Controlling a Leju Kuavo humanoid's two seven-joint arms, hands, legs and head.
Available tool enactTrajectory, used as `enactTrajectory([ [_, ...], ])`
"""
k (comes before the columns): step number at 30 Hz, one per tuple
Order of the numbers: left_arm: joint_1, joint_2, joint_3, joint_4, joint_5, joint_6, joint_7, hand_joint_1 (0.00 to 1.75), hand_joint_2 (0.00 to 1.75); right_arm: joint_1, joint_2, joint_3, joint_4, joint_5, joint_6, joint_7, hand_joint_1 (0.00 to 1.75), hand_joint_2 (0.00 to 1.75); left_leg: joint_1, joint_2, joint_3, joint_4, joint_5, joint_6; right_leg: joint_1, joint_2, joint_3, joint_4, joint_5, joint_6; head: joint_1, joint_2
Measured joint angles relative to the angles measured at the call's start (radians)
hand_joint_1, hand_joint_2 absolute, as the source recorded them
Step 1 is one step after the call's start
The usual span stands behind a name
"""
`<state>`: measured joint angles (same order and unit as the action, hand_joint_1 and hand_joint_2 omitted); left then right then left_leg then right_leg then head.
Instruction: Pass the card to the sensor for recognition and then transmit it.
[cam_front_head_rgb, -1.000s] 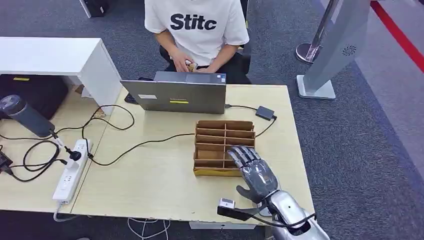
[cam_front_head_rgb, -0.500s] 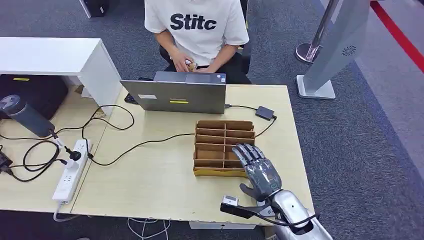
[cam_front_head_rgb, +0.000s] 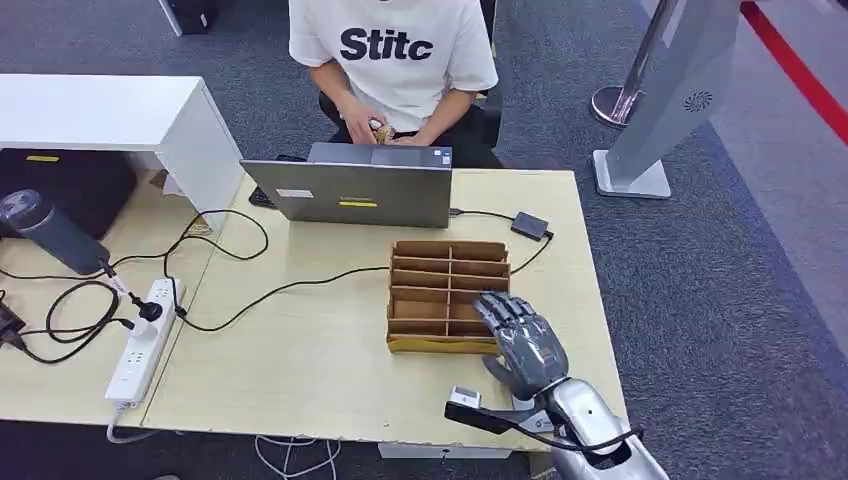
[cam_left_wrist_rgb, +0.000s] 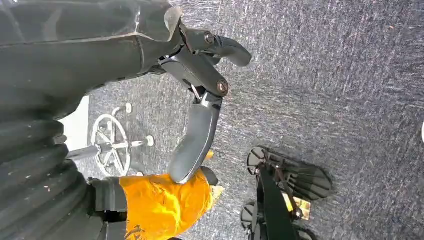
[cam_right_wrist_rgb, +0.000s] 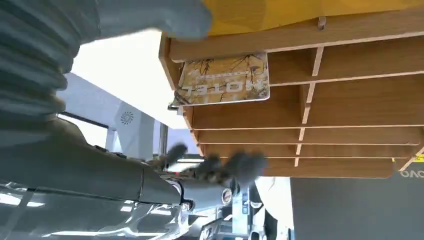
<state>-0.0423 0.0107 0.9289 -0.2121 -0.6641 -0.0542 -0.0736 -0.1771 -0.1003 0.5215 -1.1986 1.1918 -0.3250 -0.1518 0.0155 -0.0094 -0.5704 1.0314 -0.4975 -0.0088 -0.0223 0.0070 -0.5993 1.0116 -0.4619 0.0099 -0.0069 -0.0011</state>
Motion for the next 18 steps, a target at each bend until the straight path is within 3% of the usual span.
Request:
enactTrajectory([
  [2,0.0,0.0,0.002,0.0,0.0,0.0,0.0,0.0,1.75,0.001,0.0,0.0,0.0,0.0,0.0,0.0,1.52,1.75,0.0,0.0,0.0,0.0,0.0,0.0,0.0,0.0,0.0,0.0,0.0,0.0,0.0,0.0],
  [3,0.0,0.0,0.003,0.0,0.0,0.0,0.0,0.0,1.75,0.001,0.0,0.0,-0.002,0.0,0.0,0.0,1.64,1.75,0.0,0.0,0.0,0.0,0.0,0.0,0.0,0.0,0.0,0.0,0.0,0.0,0.0,0.0],
  [5,0.0,0.0,0.003,0.0,0.0,0.0,0.0,0.0,1.75,0.002,0.0,0.0,-0.004,0.0,0.0,0.0,1.71,1.75,0.0,0.0,0.0,0.0,0.0,0.0,0.0,0.0,0.0,0.0,0.0,0.0,0.0,0.0],
  [18,0.0,0.0,0.005,0.0,-0.006,0.0,0.0,0.0,1.75,0.003,0.0,-0.003,-0.013,0.021,-0.01,0.017,1.73,1.75,0.0,0.0,0.0,0.0,0.0,0.0,0.0,0.0,0.0,0.0,0.0,0.0,0.0,0.0],
])
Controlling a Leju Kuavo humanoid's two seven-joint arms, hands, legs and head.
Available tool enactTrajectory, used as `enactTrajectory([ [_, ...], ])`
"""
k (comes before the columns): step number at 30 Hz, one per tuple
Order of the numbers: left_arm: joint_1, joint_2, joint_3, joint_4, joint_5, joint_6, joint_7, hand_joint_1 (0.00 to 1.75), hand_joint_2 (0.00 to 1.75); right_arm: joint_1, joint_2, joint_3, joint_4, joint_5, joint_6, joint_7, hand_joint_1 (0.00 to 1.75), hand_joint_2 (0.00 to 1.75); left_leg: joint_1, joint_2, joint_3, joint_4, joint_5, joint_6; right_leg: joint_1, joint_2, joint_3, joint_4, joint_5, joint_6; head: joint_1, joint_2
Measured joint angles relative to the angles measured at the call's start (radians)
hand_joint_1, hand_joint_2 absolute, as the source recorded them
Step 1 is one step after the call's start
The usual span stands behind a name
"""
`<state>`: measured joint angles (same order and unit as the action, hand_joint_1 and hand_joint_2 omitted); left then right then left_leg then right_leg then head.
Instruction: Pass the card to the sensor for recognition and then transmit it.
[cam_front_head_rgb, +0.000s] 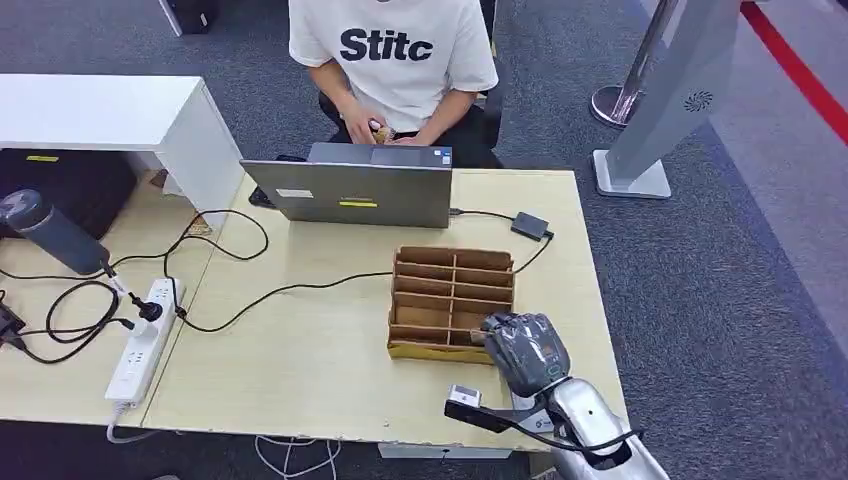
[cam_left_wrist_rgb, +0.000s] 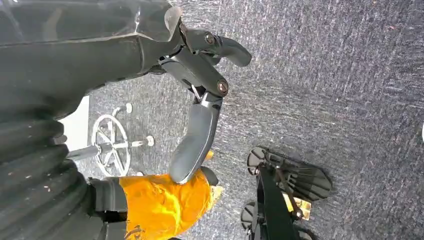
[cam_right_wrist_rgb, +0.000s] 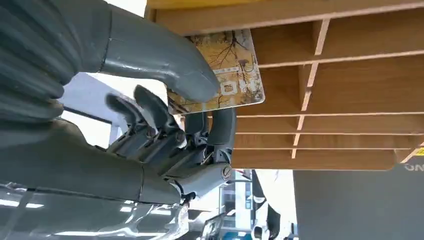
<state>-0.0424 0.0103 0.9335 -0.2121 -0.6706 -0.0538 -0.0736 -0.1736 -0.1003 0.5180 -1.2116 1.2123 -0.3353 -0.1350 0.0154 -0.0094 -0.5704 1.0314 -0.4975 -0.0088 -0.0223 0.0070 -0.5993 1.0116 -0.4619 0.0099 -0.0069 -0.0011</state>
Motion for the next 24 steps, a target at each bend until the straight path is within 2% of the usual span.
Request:
enactTrajectory([
  [7,0.0,0.0,0.002,0.0,-0.009,0.0,0.0,0.0,1.75,0.0,0.0,0.0,-0.001,0.027,-0.009,0.007,1.75,1.75,0.0,0.0,0.0,0.0,0.0,0.0,0.0,0.0,0.0,0.0,0.0,0.0,0.0,0.0],
  [12,-0.001,0.0,0.008,0.0,-0.022,-0.005,0.0,0.0,1.75,-0.012,0.005,0.002,-0.032,0.082,-0.062,0.016,1.75,1.75,0.0,0.0,0.0,0.0,0.0,0.0,0.0,0.0,0.0,0.0,0.0,0.0,0.0,0.0],
  [19,-0.002,0.0,0.009,0.0,-0.05,-0.008,0.0,0.0,1.75,-0.047,0.008,-0.019,-0.195,0.109,-0.118,0.008,1.75,1.75,0.0,0.0,0.0,0.0,0.0,0.0,0.0,0.0,0.0,0.0,0.0,0.0,0.0,0.0],
  [24,-0.004,0.0,0.013,0.0,-0.067,-0.013,0.0,0.0,1.75,-0.087,0.008,-0.031,-0.313,0.074,-0.095,-0.026,1.75,1.75,0.0,0.0,0.0,0.0,0.0,0.0,0.0,0.0,0.0,0.0,0.0,0.0,0.0,0.0],
])
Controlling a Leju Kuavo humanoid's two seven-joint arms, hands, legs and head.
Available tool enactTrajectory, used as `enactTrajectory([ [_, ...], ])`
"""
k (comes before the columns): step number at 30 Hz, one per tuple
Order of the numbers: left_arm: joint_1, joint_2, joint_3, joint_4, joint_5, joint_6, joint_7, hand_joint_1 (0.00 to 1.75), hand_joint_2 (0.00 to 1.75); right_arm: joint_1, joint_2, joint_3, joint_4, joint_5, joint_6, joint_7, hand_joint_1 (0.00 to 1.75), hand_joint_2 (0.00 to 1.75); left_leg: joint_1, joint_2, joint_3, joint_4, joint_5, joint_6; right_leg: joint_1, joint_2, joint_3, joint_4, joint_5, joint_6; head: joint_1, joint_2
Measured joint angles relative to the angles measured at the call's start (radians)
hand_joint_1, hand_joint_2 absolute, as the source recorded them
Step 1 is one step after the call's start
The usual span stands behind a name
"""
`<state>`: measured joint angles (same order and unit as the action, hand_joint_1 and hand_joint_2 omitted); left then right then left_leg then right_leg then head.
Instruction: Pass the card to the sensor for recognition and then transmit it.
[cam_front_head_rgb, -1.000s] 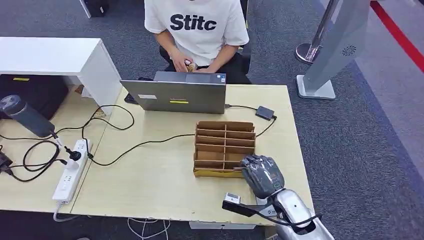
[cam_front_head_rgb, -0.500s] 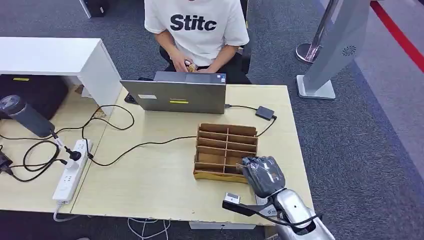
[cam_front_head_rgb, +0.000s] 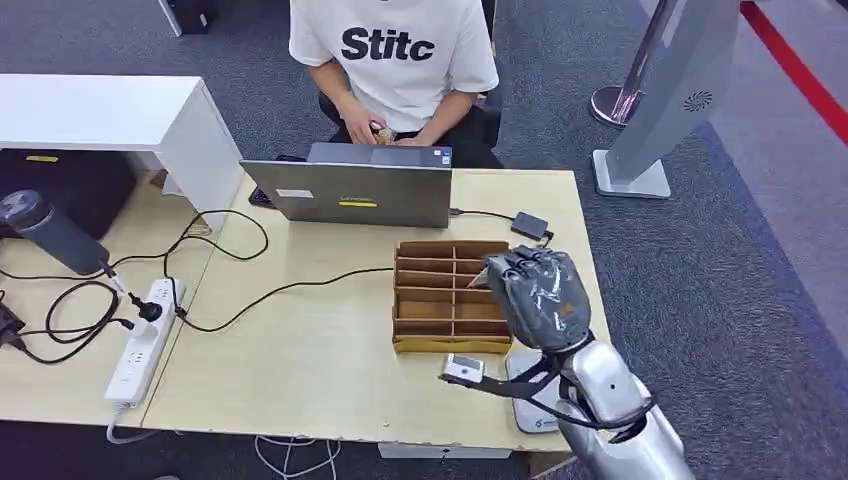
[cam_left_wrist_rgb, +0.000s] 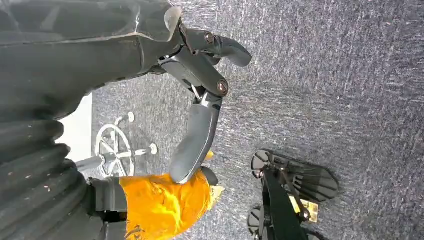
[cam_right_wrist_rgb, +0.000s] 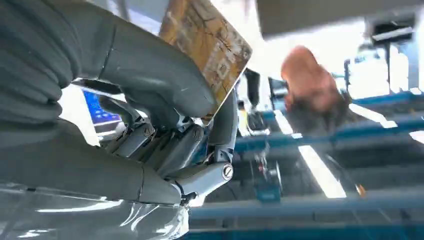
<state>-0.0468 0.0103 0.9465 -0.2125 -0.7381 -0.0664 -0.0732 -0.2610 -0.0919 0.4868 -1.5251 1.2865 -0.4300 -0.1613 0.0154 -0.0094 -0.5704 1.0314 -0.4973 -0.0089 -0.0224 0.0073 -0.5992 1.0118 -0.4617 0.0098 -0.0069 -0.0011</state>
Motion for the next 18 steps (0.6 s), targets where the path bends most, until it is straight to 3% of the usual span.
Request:
enactTrajectory([
  [2,-0.001,0.0,0.003,0.0,-0.009,-0.004,0.0,0.0,1.75,-0.029,0.0,-0.004,-0.027,-0.047,0.043,-0.021,1.75,1.75,0.0,0.0,0.0,0.0,0.0,0.0,0.0,0.0,0.0,0.0,0.0,0.0,0.0,0.0],
  [6,-0.007,0.005,0.003,0.0,-0.045,-0.021,0.0,0.0,1.75,-0.164,0.016,-0.004,-0.031,-0.175,0.227,-0.049,1.75,1.75,0.0,0.002,0.0,0.0,0.0,0.0,0.0,0.002,0.0,0.001,0.001,-0.001,0.0,0.0],
  [8,-0.014,0.011,0.003,0.0,-0.069,-0.032,0.0,0.0,1.75,-0.281,0.043,0.001,0.032,-0.227,0.321,-0.044,1.75,1.75,0.0,0.004,0.001,0.0,0.002,-0.002,0.0,0.003,0.0,0.001,0.003,-0.002,0.0,0.0],
  [14,-0.026,0.018,0.0,0.0,-0.114,-0.049,0.003,0.0,1.75,-0.549,0.13,0.025,0.292,-0.239,0.389,0.028,1.75,1.75,0.001,0.003,0.001,0.0,0.004,-0.002,0.0,0.002,-0.001,0.003,0.003,-0.002,0.0,0.0],
  [18,-0.03,0.018,-0.009,0.0,-0.134,-0.052,0.003,0.0,1.75,-0.658,0.183,0.04,0.459,-0.237,0.395,0.053,1.75,1.75,0.001,0.002,0.001,0.0,0.005,-0.002,0.001,0.002,-0.001,0.003,0.003,-0.003,0.0,0.0],
])
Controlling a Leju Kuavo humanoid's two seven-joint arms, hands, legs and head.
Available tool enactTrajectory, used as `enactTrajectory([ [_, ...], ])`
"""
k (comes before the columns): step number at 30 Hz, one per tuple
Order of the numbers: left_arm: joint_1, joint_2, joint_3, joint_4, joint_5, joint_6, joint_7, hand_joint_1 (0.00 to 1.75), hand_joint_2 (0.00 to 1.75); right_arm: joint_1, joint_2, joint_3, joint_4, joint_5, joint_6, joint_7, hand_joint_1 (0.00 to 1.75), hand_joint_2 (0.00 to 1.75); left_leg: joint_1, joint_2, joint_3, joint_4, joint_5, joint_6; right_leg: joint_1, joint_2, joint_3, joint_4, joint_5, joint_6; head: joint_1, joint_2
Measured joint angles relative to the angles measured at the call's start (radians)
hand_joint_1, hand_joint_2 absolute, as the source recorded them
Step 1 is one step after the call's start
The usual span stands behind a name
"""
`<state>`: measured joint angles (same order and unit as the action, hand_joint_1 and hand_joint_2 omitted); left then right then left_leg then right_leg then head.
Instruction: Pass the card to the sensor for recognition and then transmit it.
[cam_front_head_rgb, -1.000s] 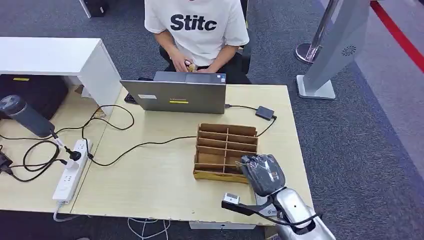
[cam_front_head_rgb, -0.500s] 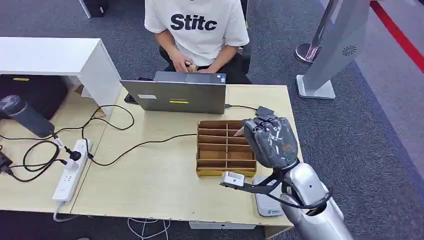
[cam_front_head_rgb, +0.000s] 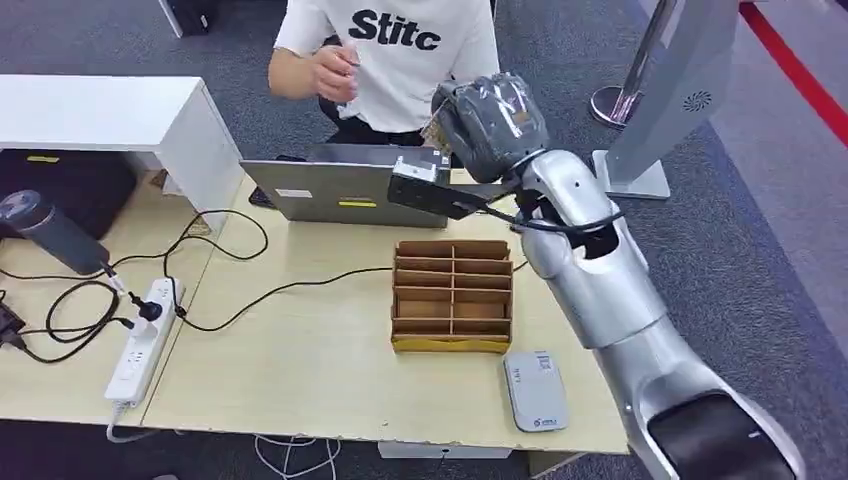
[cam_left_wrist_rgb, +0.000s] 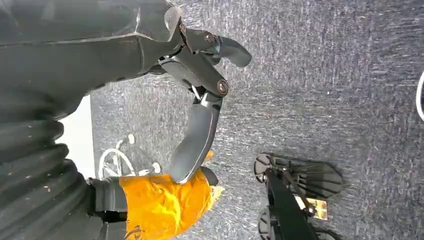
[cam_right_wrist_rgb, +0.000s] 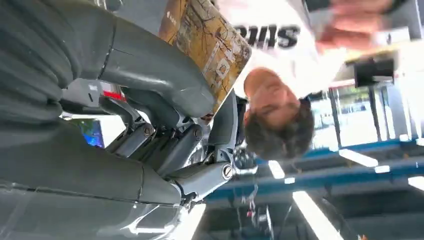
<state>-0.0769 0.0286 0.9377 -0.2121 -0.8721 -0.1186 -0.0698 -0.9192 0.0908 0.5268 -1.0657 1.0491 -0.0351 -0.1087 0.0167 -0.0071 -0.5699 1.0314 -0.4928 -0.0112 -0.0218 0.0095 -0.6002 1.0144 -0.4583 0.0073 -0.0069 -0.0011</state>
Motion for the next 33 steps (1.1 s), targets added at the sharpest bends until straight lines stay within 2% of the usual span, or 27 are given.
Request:
enactTrajectory([
  [6,-0.002,0.0,-0.006,0.0,-0.014,-0.008,0.0,0.0,1.75,-0.057,0.058,0.008,0.17,-0.001,-0.003,0.004,1.75,1.75,0.0,0.0,-0.001,0.0,0.0,0.0,0.0,0.0,-0.001,0.0,0.0,0.0,0.0,0.0],
  [12,-0.004,0.0,-0.006,0.0,-0.024,-0.013,0.0,0.0,1.75,-0.076,0.096,0.021,0.25,-0.002,-0.004,0.004,1.75,1.75,0.0,0.0,-0.001,0.0,0.0,0.0,0.0,0.0,-0.001,0.0,0.0,0.0,0.0,0.0],
  [13,-0.004,0.0,-0.006,0.0,-0.025,-0.013,0.001,0.0,1.75,-0.079,0.1,0.023,0.258,-0.002,-0.004,0.004,1.47,1.75,0.0,0.0,-0.001,0.0,0.0,0.0,0.0,0.0,-0.001,0.0,0.0,0.0,0.0,0.0],
  [14,-0.004,0.0,-0.006,0.0,-0.026,-0.013,0.002,0.0,1.75,-0.08,0.104,0.023,0.263,-0.002,-0.004,0.004,0.0,1.75,0.0,0.0,-0.001,0.0,0.0,0.0,0.0,0.0,-0.001,0.0,0.0,0.0,0.0,0.0],
  [16,-0.005,0.0,-0.006,0.0,-0.026,-0.013,0.003,0.0,1.75,-0.084,0.109,0.025,0.271,-0.005,-0.003,0.003,0.0,1.75,0.0,0.0,-0.001,0.0,0.0,0.0,0.0,0.0,-0.001,0.0,0.0,0.0,0.0,0.0],
  [23,-0.005,0.0,-0.006,0.0,-0.034,-0.014,0.003,0.0,1.75,-0.089,0.127,0.015,0.29,-0.16,0.051,-0.075,0.0,1.75,0.0,0.0,-0.001,0.0,0.0,0.0,0.0,0.0,-0.001,0.0,0.0,0.0,0.0,0.0],
  [28,-0.004,0.001,-0.006,0.0,-0.038,-0.013,0.003,0.0,1.75,-0.089,0.128,-0.021,0.298,-0.262,0.089,-0.108,0.0,1.75,0.0,0.0,-0.001,0.0,0.0,0.0,0.0,0.0,-0.001,0.0,0.0,0.0,0.0,0.0],
  [33,-0.002,0.001,-0.006,0.0,-0.043,-0.013,-0.001,0.0,1.75,-0.088,0.115,-0.09,0.328,-0.401,0.121,-0.141,0.0,1.75,0.0,-0.001,-0.001,0.0,0.0,0.0,0.0,0.0,-0.001,-0.001,0.0,0.0,0.0,0.0],
])
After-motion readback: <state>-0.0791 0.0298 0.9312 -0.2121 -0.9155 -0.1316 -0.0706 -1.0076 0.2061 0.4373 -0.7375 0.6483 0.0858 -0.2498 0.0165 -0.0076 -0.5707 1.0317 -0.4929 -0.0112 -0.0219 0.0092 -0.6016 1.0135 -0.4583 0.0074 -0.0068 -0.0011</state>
